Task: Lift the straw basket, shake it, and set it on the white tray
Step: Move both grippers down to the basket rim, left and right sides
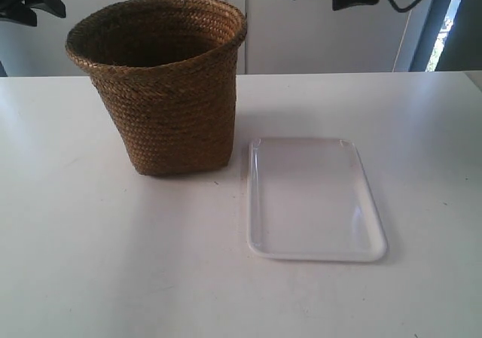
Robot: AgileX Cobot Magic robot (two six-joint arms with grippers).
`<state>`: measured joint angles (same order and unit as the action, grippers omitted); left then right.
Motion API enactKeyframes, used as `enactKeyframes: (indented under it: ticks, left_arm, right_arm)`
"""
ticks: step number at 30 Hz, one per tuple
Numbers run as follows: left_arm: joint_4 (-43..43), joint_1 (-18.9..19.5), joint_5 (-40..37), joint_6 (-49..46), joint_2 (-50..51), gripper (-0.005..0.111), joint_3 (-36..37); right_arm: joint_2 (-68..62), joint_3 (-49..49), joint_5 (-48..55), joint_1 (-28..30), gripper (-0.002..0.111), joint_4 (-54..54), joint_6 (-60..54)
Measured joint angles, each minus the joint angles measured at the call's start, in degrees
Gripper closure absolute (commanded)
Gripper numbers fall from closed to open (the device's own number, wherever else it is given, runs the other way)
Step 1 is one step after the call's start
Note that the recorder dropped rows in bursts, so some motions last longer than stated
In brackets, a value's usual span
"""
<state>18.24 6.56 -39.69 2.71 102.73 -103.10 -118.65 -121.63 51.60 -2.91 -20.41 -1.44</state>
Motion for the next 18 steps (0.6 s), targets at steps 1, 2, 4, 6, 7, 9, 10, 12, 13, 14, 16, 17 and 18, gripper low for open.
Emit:
enactKeyframes:
  ticks: [1,2,4,6,7,9,10,12,13,14,16,17,18]
  left_arm:
    - [0.1,-0.1,0.4,-0.2,0.3,0.052,0.0]
    - [0.1,-0.1,0.5,-0.6,0.6,0.052,0.0]
    - [0.1,-0.6,1.0,-1.7,1.5,0.052,0.0]
    - [0.1,-1.6,1.7,-3.0,1.9,0.052,0.0]
    - [0.1,-1.8,2.1,-3.5,2.0,0.052,0.0]
    - [0.4,-2.4,3.0,-4.1,2.1,0.052,0.0]
    - [0.4,-2.5,3.4,-4.2,2.1,0.052,0.0]
    - [0.7,-2.5,3.9,-4.3,2.1,0.052,0.0]
    - [0.7,-2.5,4.1,-4.3,2.1,0.052,0.0]
    - [0.7,-2.5,4.2,-4.5,2.2,0.052,0.0]
    - [0.8,-2.5,4.4,-4.5,2.4,0.052,0.0]
    - [1.3,-2.5,4.4,-4.5,2.5,0.052,0.0]
    - [1.7,-2.5,4.4,-4.5,2.6,0.052,0.0]
  right_arm:
    - [-0.8,-1.3,-0.1,-0.6,0.04,0.0,-0.1]
    - [-1.7,-2.9,-0.3,-1.3,0.04,0.1,-0.1]
    - [-3.4,-5.4,-0.3,-2.8,0.04,2.3,0.6]
    - [-5.2,-8.1,0.1,-4.5,0.04,6.4,1.4]
    - [-6.0,-9.2,0.2,-5.2,0.04,7.9,2.4]
    - [-7.2,-10.7,0.3,-6.1,0.04,9.5,3.5]
    - [-7.8,-11.1,0.4,-6.3,0.04,10.0,3.9]
    - [-8.5,-12.0,0.6,-6.9,0.039,10.5,4.0]
    - [-8.8,-12.4,0.9,-7.2,0.037,10.5,4.0]
    - [-8.9,-12.5,0.8,-7.5,0.037,10.6,4.0]
    - [-9.0,-12.5,0.9,-7.8,0.036,10.6,4.0]
    - [-9.0,-12.5,1.2,-8.1,0.036,10.6,4.0]
    - [-9.0,-12.5,1.4,-8.2,0.036,10.7,4.0]
